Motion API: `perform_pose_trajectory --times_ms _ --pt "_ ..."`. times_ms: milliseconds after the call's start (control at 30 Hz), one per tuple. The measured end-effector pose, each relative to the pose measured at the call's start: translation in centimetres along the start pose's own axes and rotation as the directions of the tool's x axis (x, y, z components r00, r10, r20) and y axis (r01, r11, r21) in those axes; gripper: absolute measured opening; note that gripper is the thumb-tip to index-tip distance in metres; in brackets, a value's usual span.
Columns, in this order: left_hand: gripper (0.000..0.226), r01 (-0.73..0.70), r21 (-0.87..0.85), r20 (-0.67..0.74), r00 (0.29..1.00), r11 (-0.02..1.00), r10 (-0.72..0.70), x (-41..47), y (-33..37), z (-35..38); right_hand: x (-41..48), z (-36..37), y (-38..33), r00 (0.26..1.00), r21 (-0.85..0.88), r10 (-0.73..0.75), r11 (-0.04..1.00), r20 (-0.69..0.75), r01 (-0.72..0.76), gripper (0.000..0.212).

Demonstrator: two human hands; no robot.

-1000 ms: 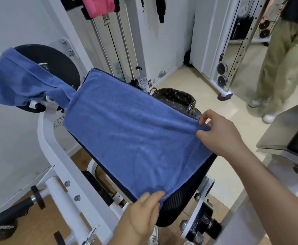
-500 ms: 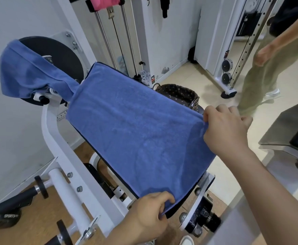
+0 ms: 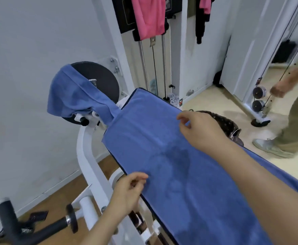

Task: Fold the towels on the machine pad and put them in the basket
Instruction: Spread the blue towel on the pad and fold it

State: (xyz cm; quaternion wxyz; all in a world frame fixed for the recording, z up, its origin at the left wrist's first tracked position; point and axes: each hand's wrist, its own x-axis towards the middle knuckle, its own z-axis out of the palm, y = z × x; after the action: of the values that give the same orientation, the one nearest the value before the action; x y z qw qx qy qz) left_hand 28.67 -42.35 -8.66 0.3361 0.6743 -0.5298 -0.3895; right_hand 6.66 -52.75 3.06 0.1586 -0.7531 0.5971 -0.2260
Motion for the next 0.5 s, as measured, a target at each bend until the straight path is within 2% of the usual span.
perform_pose_trajectory --times_ms 100,200,300,367,400,467,500 --pt "0.021 0.083 -0.094 -0.196 0.975 0.992 -0.1 5.9 -1.4 -4.9 6.7 3.1 -2.7 1.0 -0.045 0.007 0.999 0.012 -0.006 0.033" --pt "0.02 0.134 -0.151 -0.318 0.932 0.979 -0.176 10.9 -2.8 -8.7 13.2 6.4 -4.3 0.999 -0.092 0.02 0.996 0.032 -0.017 0.034" --pt "0.026 0.147 -0.041 -0.372 0.916 0.988 -0.152 15.1 -3.7 -11.0 18.1 9.4 -5.0 0.999 -0.166 0.025 0.986 0.035 -0.019 0.041" --pt "0.027 0.088 0.078 -0.355 0.933 0.993 -0.054 17.6 -3.9 -11.7 19.9 11.2 -5.6 0.999 -0.268 -0.041 0.962 0.031 0.047 0.047" --pt "0.029 0.01 0.183 -0.338 0.939 0.983 0.054 18.8 -3.8 -11.7 20.5 12.1 -6.1 0.993 -0.31 -0.113 0.943 0.039 0.119 0.049" --pt "0.034 -0.184 0.407 -0.234 0.926 0.894 0.298 21.3 -3.5 -11.1 20.9 14.3 -6.9 0.948 -0.358 -0.293 0.878 0.125 0.319 0.047" --pt "0.037 -0.256 0.475 -0.161 0.915 0.842 0.37 22.6 -3.3 -10.8 21.0 15.4 -7.2 0.911 -0.376 -0.359 0.83 0.205 0.412 0.044"
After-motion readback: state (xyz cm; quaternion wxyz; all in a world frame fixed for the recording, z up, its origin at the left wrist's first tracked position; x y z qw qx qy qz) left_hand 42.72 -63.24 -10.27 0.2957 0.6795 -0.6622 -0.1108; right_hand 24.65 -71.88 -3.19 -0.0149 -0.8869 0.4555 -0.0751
